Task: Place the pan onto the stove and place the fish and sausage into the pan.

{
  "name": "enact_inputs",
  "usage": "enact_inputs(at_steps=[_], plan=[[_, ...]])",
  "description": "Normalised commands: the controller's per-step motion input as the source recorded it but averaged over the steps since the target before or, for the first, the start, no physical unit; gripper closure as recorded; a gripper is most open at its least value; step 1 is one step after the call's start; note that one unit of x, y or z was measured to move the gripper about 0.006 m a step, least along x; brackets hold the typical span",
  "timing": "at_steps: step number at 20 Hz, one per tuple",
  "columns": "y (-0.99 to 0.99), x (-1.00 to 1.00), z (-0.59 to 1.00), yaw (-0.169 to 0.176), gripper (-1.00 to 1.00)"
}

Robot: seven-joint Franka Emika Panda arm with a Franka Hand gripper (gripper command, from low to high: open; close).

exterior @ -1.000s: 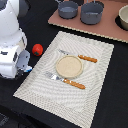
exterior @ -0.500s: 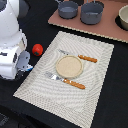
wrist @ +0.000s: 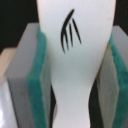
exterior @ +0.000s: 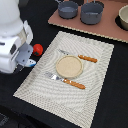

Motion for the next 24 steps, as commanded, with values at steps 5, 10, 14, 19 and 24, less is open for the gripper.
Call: enact_inputs(at_steps=[5, 10, 14, 19, 24], plan=[[0.98, 0.37, 0.83, 0.000, 1.00], [0.96, 0.34, 0.37, 0.000, 1.00], [1.00, 0.22, 0.04, 0.000, 1.00], [1.00, 0.20, 0.20, 0.000, 1.00], [1.00, 0.17, 0.38, 0.000, 1.00]])
